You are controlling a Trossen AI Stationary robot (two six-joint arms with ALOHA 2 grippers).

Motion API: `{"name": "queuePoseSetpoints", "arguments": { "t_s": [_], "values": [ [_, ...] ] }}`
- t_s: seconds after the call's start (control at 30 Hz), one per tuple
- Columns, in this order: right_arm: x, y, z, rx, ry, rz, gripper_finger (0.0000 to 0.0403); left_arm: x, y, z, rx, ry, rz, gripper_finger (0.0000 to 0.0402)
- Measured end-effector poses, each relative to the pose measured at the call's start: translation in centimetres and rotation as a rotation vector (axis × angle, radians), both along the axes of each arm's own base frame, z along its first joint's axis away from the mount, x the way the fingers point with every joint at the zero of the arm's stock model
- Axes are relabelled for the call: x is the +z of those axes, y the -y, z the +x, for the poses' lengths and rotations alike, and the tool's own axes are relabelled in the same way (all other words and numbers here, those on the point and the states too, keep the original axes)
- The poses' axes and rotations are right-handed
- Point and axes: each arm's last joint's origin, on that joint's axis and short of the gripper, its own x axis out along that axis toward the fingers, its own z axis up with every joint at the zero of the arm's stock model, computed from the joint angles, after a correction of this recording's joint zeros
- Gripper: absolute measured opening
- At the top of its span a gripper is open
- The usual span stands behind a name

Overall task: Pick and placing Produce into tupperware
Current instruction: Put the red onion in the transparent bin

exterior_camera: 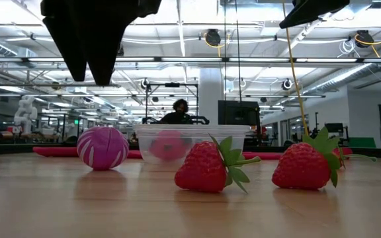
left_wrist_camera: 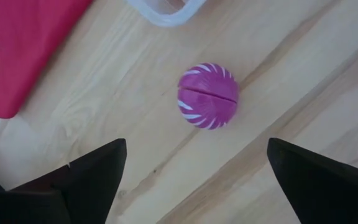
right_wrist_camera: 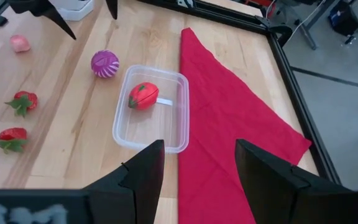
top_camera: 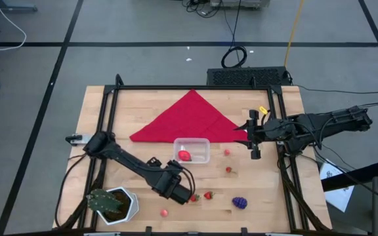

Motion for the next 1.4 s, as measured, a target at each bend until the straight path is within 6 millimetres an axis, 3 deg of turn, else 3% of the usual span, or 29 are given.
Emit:
{"name": "queuePoseSetpoints", "arguments": {
  "t_s": [0.37, 0.77, 1.1, 1.4],
  "values": [
    [0.0, 0.0, 0.0, 0.002, 0.0, -0.002, 0.0187, -0.1, 0.3, 0.9, -0.034, 0.102, 0.001, 0.0397],
    [0.0, 0.0, 0.0, 0.002, 0.0, -0.002, 0.0187, -0.1, -1.2, 1.3, 0.022, 0.076, 0.016, 0.0397],
    [0.0, 0.0, 0.0, 0.002, 0.0, -0.002, 0.0187, -3.4, -1.3, 0.7, 0.054, 0.029, -0.035, 0.0397],
    [0.0, 0.0, 0.0, 0.002, 0.001, -0.002, 0.0187, -3.4, -1.5, 0.7, 0.018, 0.036, 0.005, 0.0397]
  ]
}}
